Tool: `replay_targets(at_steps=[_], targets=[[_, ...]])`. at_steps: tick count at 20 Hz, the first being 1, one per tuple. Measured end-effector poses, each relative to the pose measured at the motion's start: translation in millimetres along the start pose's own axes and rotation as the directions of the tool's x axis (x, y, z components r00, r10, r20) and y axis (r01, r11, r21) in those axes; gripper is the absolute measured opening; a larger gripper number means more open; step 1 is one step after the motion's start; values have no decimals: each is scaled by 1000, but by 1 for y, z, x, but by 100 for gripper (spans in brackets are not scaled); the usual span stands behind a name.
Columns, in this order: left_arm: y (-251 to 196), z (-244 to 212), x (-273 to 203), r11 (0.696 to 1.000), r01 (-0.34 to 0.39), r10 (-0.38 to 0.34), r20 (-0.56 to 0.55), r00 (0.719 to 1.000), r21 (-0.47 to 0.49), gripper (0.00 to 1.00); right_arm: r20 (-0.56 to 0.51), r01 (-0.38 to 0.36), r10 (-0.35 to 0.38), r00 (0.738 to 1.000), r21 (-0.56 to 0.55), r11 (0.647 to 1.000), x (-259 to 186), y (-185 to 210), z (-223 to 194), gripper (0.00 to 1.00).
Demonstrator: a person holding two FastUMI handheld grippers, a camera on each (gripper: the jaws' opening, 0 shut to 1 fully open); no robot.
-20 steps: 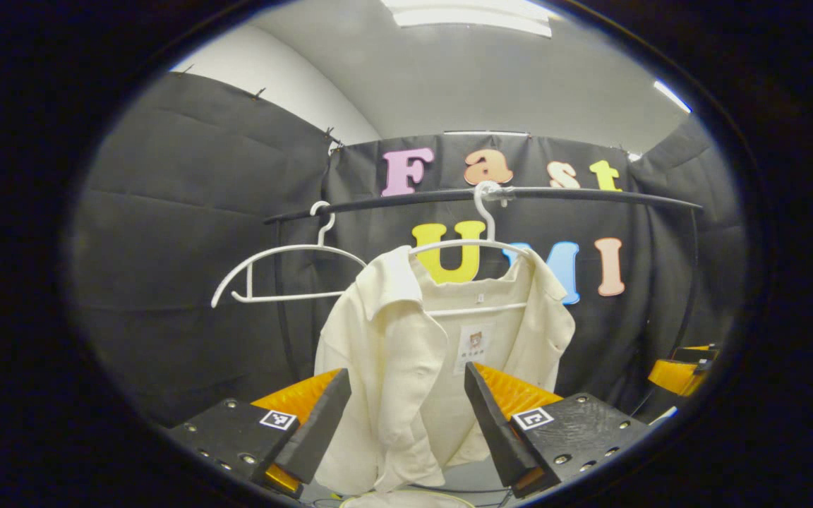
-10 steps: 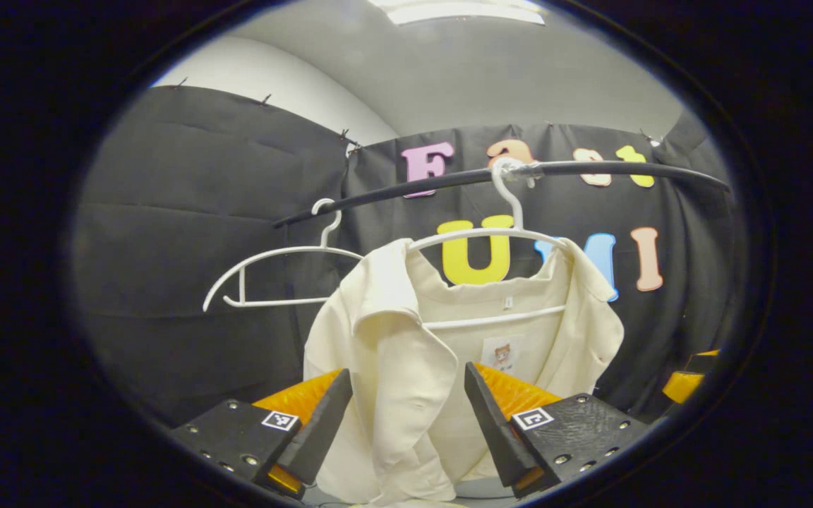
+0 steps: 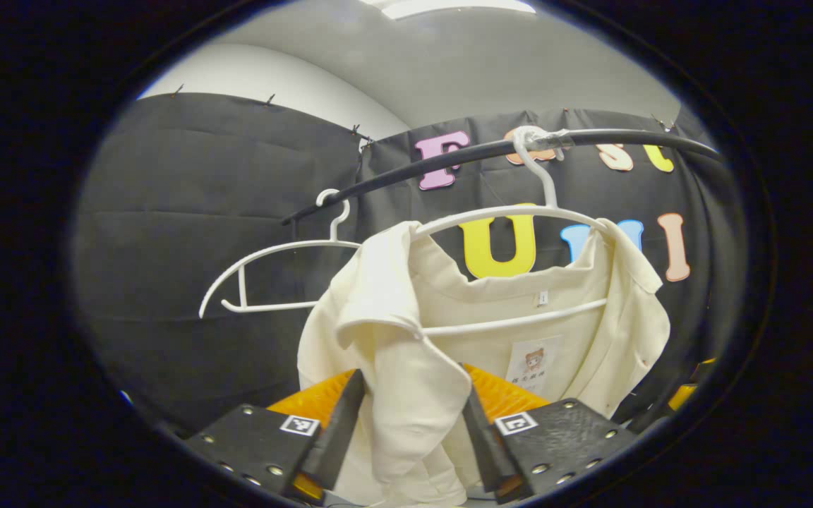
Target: Grasp the clothes on the hanger with both hands and then place them into the laundry hamper below.
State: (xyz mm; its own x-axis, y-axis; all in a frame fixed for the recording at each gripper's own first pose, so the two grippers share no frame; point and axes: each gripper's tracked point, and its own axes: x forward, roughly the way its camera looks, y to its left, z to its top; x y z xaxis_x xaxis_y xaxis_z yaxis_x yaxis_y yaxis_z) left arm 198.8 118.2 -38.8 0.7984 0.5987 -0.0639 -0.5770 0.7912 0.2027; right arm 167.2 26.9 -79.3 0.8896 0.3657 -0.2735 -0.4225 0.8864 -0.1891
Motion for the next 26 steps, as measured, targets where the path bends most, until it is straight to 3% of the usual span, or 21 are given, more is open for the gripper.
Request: replay_targets(at_steps=[2, 6, 11, 12, 18, 22, 26], targets=[[-1, -3, 3, 1000, -5, 5, -9, 1000, -4, 42, -7, -9, 9, 1000, 6, 1000, 5, -1, -2, 98], [5, -8, 3, 999, -30, 31, -35, 999, 33, 9, -19, -32, 32, 999, 15, 999, 18, -2, -4, 98], [9, -8, -8, 998, -52, 53, -47, 997, 25, 8, -17, -93, 94, 995, 62, 994, 36, 12, 3, 98], [5, -7, -7, 999, -36, 37, -60, 998, 15, 1, -17, -110, 111, 994, 64, 992, 39, 17, 5, 98], [10, 1, -15, 1000, -1, 3, -74, 997, 15, 1, 14, -189, 189, 982, 67, 980, 48, 53, 25, 98], [18, 11, -22, 998, 34, -38, -71, 997, -51, 1, 86, -237, 230, 969, 76, 969, 51, 81, 54, 98], [20, 12, -25, 994, 86, -91, -74, 993, -72, 1, 112, -155, 149, 982, 47, 987, 78, 84, 72, 98]])
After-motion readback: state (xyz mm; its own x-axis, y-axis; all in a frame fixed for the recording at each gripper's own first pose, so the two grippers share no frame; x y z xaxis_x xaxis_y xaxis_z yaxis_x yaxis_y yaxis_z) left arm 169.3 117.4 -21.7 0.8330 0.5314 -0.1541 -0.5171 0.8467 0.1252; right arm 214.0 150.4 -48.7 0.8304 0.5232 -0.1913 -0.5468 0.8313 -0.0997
